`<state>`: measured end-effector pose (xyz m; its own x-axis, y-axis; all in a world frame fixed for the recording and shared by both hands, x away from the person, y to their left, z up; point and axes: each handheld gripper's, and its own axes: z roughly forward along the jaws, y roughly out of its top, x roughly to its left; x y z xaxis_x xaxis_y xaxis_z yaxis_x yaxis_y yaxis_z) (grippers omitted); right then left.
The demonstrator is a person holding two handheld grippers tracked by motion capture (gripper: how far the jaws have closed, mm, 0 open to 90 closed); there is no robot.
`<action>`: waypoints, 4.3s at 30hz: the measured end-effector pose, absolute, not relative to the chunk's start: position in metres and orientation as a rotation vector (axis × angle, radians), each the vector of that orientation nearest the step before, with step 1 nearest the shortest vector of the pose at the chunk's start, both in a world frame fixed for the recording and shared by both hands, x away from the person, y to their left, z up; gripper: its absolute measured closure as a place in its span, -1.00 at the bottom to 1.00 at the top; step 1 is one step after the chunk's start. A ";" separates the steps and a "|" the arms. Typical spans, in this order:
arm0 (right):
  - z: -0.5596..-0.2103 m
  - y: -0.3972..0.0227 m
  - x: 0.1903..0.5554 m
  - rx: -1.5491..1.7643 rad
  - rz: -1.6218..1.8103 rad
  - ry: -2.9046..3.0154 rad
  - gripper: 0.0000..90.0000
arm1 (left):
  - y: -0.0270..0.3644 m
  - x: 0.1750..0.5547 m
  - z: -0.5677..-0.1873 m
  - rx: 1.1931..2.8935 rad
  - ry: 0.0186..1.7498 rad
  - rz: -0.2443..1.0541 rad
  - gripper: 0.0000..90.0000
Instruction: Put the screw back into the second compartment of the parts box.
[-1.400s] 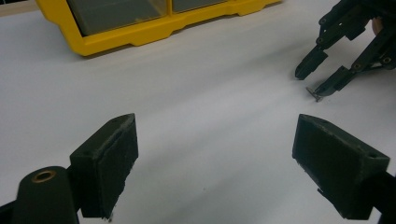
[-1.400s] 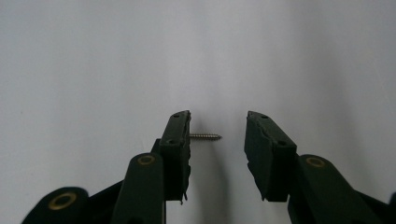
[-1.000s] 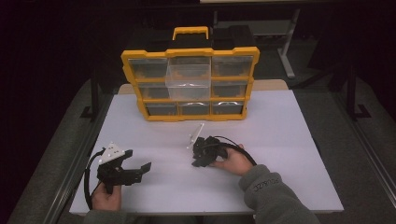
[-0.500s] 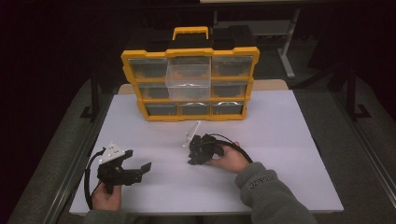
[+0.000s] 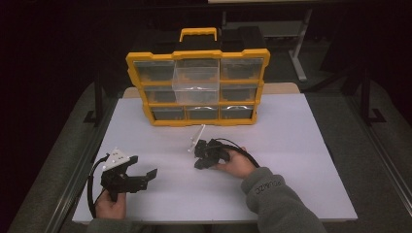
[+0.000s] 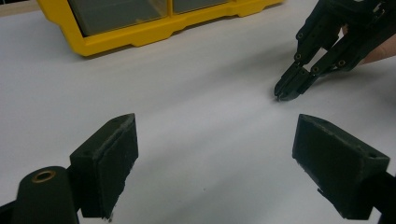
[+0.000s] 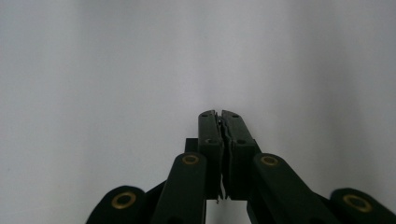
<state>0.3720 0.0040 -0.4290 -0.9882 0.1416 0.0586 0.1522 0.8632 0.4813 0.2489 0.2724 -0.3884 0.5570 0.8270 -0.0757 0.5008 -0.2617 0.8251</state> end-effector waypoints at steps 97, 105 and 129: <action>-0.134 -0.094 0.436 -0.508 -1.150 -3.000 0.92 | 0.272 0.255 -0.389 1.978 1.047 0.475 -0.69; -0.147 -0.057 0.449 -0.469 -1.105 -3.009 0.92 | 0.269 0.253 -0.389 1.937 1.075 0.455 -0.69; -0.165 -0.045 0.456 -0.568 -1.087 -3.013 0.60 | 0.270 0.252 -0.389 1.939 1.055 0.464 -0.69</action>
<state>0.4562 -0.0447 -0.1645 -0.9331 0.3594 0.0132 0.2850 0.7166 0.6367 0.2522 0.2698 -0.3891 0.5739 0.8155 -0.0740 0.4970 -0.2751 0.8230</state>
